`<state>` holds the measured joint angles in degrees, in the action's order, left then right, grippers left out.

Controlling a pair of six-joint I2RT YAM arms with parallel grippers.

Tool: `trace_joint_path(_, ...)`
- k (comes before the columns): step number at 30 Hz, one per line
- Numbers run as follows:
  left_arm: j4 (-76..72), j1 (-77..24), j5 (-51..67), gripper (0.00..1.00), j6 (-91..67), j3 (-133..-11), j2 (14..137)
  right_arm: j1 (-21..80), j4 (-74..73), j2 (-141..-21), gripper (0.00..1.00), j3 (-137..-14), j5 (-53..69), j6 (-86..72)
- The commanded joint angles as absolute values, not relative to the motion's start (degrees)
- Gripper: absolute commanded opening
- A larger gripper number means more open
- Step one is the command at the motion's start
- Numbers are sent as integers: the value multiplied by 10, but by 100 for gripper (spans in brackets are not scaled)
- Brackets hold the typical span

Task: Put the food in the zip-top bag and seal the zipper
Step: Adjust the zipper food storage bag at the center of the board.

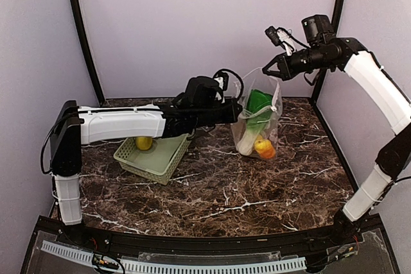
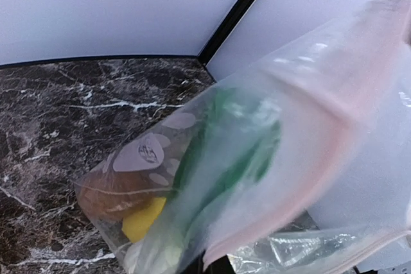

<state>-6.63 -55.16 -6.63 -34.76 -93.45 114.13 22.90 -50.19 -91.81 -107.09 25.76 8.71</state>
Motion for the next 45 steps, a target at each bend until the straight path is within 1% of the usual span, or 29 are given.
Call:
trace_joint_path(1,-136,-556,-65,1,-347,-920,1070,224,-453,-904,0,-1082,218,89)
trace_joint_path(2,-147,-556,-60,1,-341,-908,1068,224,-442,-899,0,-1082,196,94)
trace_joint_path(4,-169,-556,-45,14,-320,-896,1062,222,-418,-897,0,-1075,157,109)
trace_joint_path(5,-173,-556,-41,23,-306,-893,1056,221,-410,-899,0,-1068,147,115)
trace_joint_path(6,-174,-557,-35,28,-300,-883,1052,220,-405,-902,0,-1059,145,118)
trace_joint_path(7,-175,-556,-33,35,-286,-876,1039,220,-403,-904,0,-1049,149,118)
trace_joint_path(8,-179,-556,-33,37,-280,-853,1032,220,-401,-907,0,-1038,155,116)
trace_joint_path(10,-182,-555,-38,48,-260,-809,1002,220,-391,-907,0,-1007,178,106)
trace_joint_path(13,-154,-551,-73,55,-233,-731,942,220,-377,-906,0,-964,247,94)
trace_joint_path(16,-65,-538,-133,61,-236,-685,893,222,-375,-910,0,-944,309,89)
trace_joint_path(18,-3,-522,-189,63,-249,-649,871,226,-372,-912,0,-941,329,85)
trace_joint_path(21,80,-495,-223,63,-266,-620,852,228,-371,-915,0,-943,340,81)
trace_joint_path(24,109,-464,-220,61,-250,-597,839,229,-370,-914,0,-940,348,81)
trace_joint_path(28,156,-437,-221,61,-230,-596,835,232,-377,-911,0,-944,362,81)
trace_joint_path(32,189,-412,-230,70,-233,-586,832,237,-376,-904,0,-940,372,80)
trace_joint_path(34,193,-397,-227,72,-230,-581,832,243,-371,-901,0,-931,379,82)
trace_joint_path(41,231,-347,-210,74,-214,-603,863,257,-358,-882,0,-909,384,89)
trace_joint_path(45,241,-337,-195,76,-206,-622,889,258,-360,-881,0,-904,377,91)
